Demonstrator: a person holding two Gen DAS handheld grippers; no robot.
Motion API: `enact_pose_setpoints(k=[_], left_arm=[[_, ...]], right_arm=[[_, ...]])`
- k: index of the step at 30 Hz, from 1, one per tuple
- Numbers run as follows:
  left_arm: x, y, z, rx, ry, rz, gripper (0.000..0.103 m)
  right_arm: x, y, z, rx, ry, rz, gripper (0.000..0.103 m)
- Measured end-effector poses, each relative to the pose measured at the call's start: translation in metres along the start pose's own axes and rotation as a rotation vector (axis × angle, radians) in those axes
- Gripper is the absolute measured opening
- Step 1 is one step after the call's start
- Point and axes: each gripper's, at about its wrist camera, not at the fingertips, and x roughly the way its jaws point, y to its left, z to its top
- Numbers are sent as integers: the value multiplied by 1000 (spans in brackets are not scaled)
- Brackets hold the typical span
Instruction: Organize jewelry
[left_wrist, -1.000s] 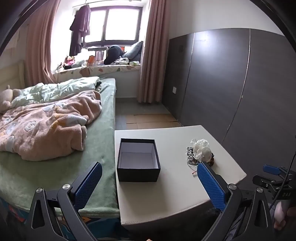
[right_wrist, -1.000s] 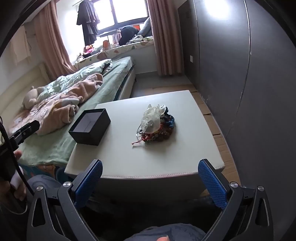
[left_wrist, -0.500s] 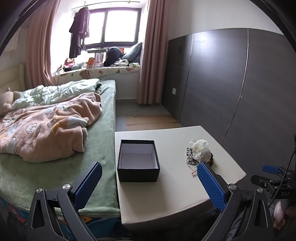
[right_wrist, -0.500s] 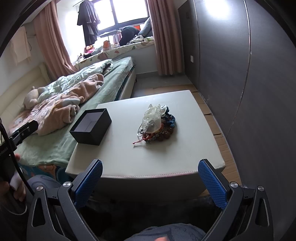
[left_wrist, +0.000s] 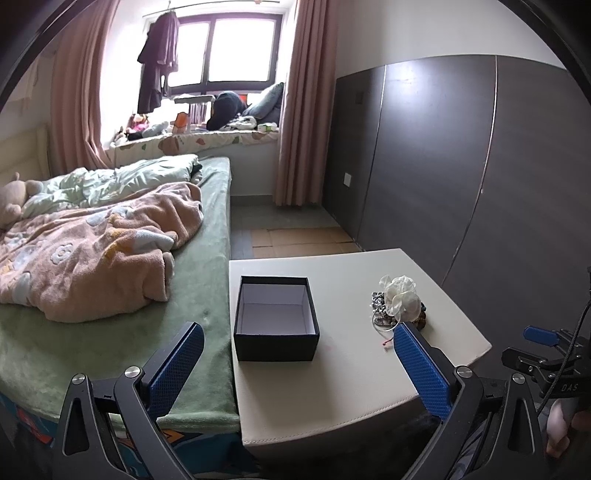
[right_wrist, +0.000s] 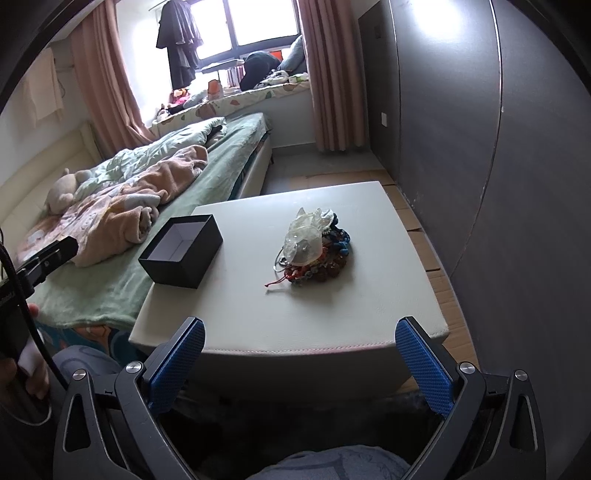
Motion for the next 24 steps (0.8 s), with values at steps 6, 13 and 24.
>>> enact_pose_setpoints(k=[6, 13, 24], left_arm=[[-1, 1, 0, 0, 2, 1, 103], [1, -1, 0, 1, 2, 1, 103], [-1, 1, 0, -1, 2, -1, 103]], right_arm=[[-1, 0, 1, 3, -2, 1, 103], [-3, 0, 2, 6, -8, 4, 103], [-8, 2, 2, -1, -24, 7, 103]])
